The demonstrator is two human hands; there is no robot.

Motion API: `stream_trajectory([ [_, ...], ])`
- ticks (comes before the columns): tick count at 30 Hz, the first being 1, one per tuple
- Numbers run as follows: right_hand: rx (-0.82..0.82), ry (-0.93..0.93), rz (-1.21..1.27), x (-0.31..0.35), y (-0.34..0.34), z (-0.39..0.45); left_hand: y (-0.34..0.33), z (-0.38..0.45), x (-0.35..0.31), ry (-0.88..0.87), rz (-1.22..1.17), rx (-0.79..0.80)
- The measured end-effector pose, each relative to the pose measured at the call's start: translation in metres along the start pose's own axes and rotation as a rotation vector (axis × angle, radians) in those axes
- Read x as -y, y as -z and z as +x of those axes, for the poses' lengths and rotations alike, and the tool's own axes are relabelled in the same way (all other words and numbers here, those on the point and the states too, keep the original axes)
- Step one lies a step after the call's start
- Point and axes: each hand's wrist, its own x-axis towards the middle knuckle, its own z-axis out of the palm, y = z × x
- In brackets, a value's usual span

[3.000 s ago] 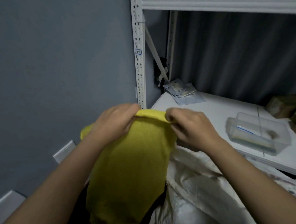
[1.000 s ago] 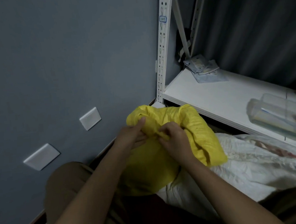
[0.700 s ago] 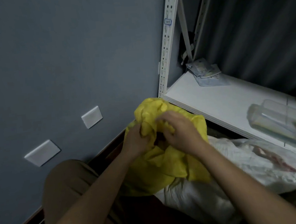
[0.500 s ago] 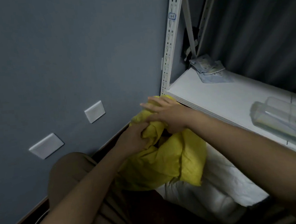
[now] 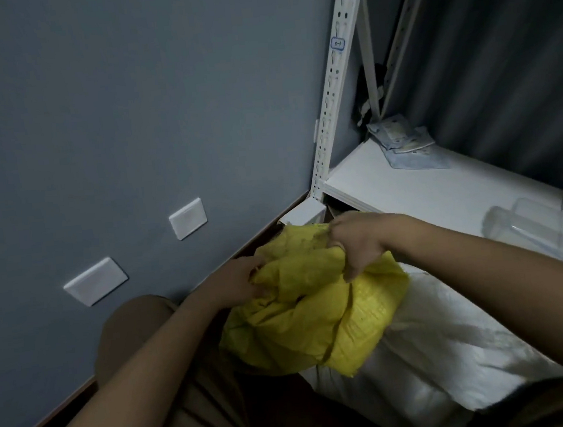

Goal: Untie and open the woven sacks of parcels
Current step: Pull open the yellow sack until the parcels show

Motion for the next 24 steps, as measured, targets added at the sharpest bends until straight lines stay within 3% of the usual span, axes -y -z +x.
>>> stream_trajectory([
  [6, -0.418, 0.152, 0.783, 0.002, 0.017, -0.033, 0.006, -0.004, 0.001, -0.028, -0.063, -0.126],
  [11, -0.508, 0.126, 0.907, -0.007, 0.009, -0.041, 0.002, -0.01, -0.003, -0.106, -0.248, -0.08],
  [14, -0.594, 0.087, 0.972, -0.014, 0.001, -0.039, 0.0, -0.011, -0.008, -0.168, -0.362, -0.171],
  [16, -0.548, 0.001, 1.129, -0.017, -0.005, -0.04, 0.0, -0.013, -0.009, -0.097, -0.57, -0.2],
  [19, -0.485, -0.13, 1.318, -0.015, -0.022, -0.031, -0.003, -0.011, -0.006, 0.058, -0.882, -0.067],
  [21, -0.51, -0.168, 1.33, -0.01, -0.028, -0.022, -0.008, -0.007, -0.008, 0.193, -0.785, 0.005],
  [23, -0.516, -0.21, 1.373, -0.006, -0.028, -0.015, -0.019, -0.001, -0.014, 0.267, -0.388, -0.166],
  [24, -0.504, -0.237, 1.402, -0.007, -0.027, -0.012, -0.026, -0.001, -0.024, 0.212, -0.265, -0.301],
])
